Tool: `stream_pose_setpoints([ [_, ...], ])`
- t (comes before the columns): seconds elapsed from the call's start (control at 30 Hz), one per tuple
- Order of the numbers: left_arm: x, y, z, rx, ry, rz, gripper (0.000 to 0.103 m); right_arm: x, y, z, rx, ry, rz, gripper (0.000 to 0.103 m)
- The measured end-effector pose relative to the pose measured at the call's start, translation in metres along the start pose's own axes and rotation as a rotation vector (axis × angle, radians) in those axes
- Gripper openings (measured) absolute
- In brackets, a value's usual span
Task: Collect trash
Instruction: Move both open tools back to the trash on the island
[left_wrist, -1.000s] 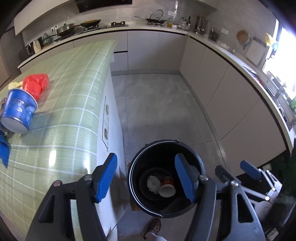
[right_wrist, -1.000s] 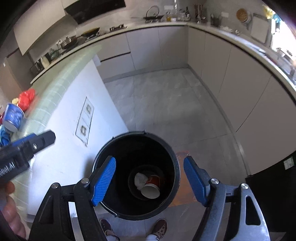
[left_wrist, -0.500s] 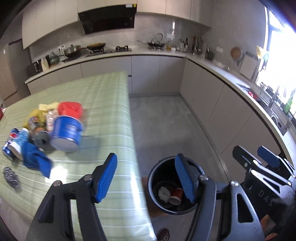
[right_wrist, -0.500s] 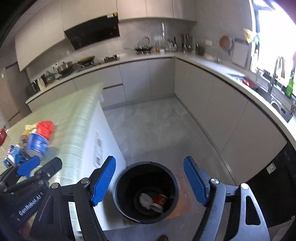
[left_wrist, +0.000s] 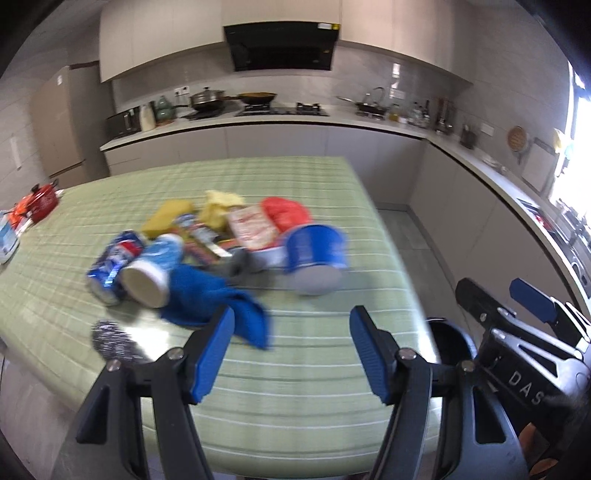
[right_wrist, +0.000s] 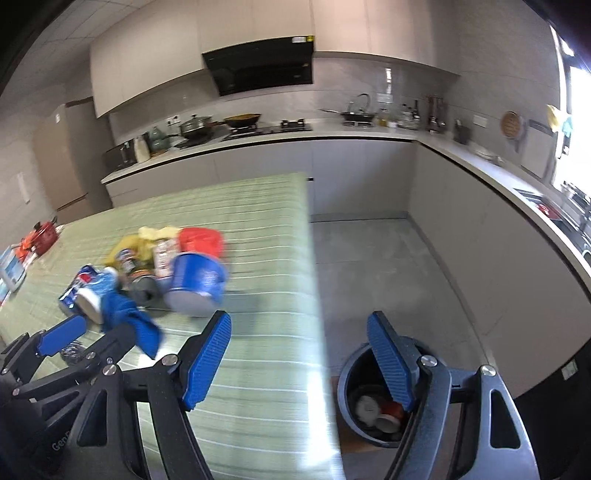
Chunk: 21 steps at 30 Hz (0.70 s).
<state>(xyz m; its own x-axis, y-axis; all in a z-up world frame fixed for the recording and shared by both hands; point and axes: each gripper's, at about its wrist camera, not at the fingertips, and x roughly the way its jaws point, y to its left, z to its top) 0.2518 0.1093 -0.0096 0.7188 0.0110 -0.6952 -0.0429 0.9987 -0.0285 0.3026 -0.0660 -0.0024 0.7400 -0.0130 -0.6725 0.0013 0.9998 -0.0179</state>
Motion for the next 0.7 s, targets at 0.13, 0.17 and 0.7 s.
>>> stream_pose_setpoints([
  [0.13, 0.01, 0.047, -0.003, -0.002, 0.009, 0.025, 0.067, 0.012, 0.05, -0.007, -0.003, 0.01, 0.015, 0.078],
  [0.17, 0.012, 0.055, -0.003, -0.005, 0.013, 0.031, 0.067, 0.014, 0.06, -0.009, -0.001, 0.016, 0.018, 0.078],
  [0.7, 0.033, 0.105, 0.023, -0.049, 0.011, 0.057, 0.072, 0.038, 0.119, 0.012, -0.034, 0.026, 0.052, 0.078],
])
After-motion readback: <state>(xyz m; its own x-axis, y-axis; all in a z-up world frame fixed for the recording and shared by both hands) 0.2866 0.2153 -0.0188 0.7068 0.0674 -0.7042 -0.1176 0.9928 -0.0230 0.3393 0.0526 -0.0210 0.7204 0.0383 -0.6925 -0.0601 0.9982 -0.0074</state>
